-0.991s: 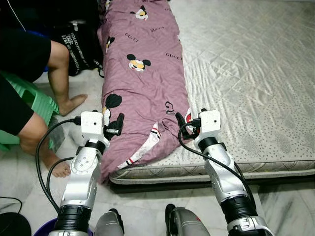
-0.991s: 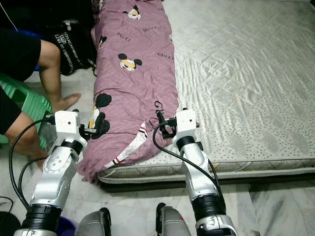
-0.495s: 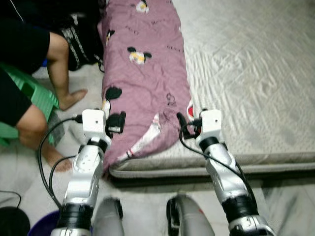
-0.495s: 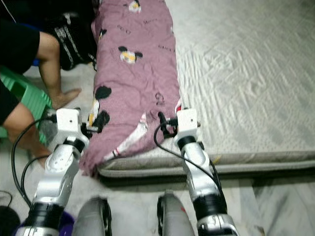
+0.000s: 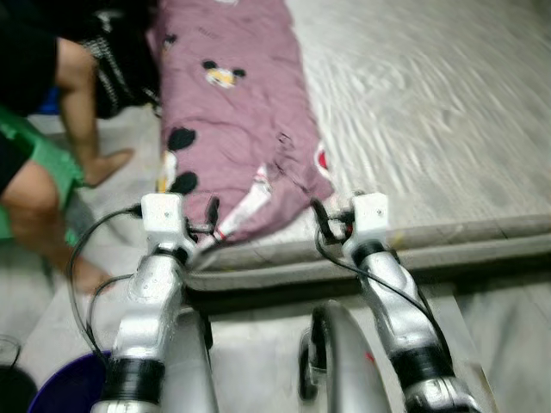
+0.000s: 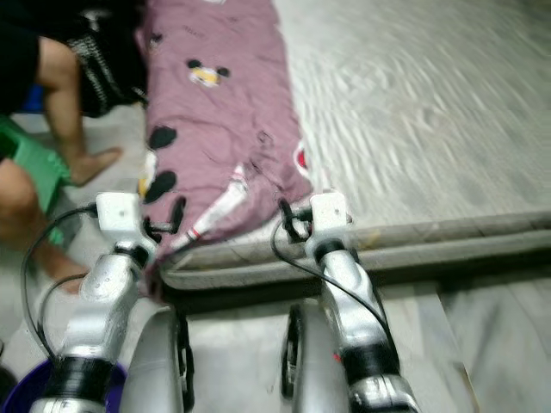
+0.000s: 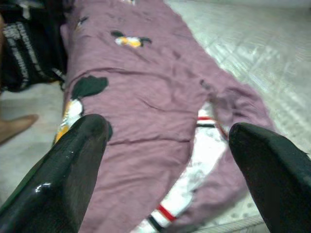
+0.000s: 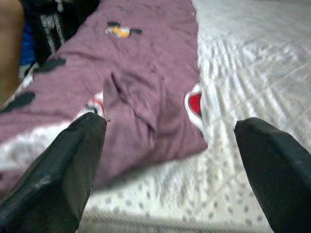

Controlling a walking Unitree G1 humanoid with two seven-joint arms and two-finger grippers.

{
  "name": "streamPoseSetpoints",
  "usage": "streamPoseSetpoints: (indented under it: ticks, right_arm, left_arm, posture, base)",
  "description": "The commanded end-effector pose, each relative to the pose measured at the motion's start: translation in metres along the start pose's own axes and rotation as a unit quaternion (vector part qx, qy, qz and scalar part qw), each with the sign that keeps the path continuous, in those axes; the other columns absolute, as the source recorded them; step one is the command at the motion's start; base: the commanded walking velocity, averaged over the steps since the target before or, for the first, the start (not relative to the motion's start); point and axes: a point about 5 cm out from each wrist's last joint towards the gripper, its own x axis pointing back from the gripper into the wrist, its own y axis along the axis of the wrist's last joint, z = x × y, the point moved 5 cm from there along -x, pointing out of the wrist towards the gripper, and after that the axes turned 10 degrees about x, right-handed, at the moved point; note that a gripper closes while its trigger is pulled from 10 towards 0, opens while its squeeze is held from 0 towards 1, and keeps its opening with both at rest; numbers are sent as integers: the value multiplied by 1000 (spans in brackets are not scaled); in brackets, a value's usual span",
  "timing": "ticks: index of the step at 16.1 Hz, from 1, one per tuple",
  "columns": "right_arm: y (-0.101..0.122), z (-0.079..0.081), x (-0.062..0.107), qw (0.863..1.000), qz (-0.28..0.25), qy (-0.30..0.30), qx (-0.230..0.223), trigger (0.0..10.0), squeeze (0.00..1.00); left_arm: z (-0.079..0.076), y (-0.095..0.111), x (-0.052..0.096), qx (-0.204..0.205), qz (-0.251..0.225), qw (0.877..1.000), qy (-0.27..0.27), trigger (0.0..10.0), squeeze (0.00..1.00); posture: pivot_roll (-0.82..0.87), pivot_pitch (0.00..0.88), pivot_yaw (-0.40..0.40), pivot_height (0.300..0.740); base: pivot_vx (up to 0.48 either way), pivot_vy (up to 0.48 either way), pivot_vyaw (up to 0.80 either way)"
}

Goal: Clean up the room

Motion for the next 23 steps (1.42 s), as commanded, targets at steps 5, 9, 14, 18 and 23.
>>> streamPoseSetpoints:
  ticks: [5, 9, 14, 18, 23]
  right_arm:
    - [4, 7, -2, 1000, -10, 18, 13, 10000, 0]
    - [5, 8, -1, 999, -16, 21, 18, 10000, 0]
    - [4, 7, -2, 1000, -12, 20, 17, 10000, 0]
    - [4, 6, -3, 1000, -11, 19, 17, 10000, 0]
    - [4, 5, -5, 1000, -10, 18, 20, 10000, 0]
  left_arm:
    - [5, -8, 7, 17, 12, 1000, 4, 10000, 0]
    - [1, -8, 8, 23, 13, 1000, -7, 10000, 0]
    - [0, -9, 8, 27, 15, 999, -8, 10000, 0]
    - [-1, -8, 7, 33, 14, 999, -10, 10000, 0]
    - [-2, -8, 5, 35, 14, 999, -11, 10000, 0]
  posture:
    - [-13, 224, -7, 614]
    - [-14, 224, -6, 614]
    - [-15, 226, -12, 614]
    - [-18, 235, -13, 614]
    - [-18, 238, -15, 614]
  base:
    - [0, 0, 0]
    - [0, 0, 577]
    - [0, 0, 0]
    - [146, 0, 0]
    - [356, 0, 0]
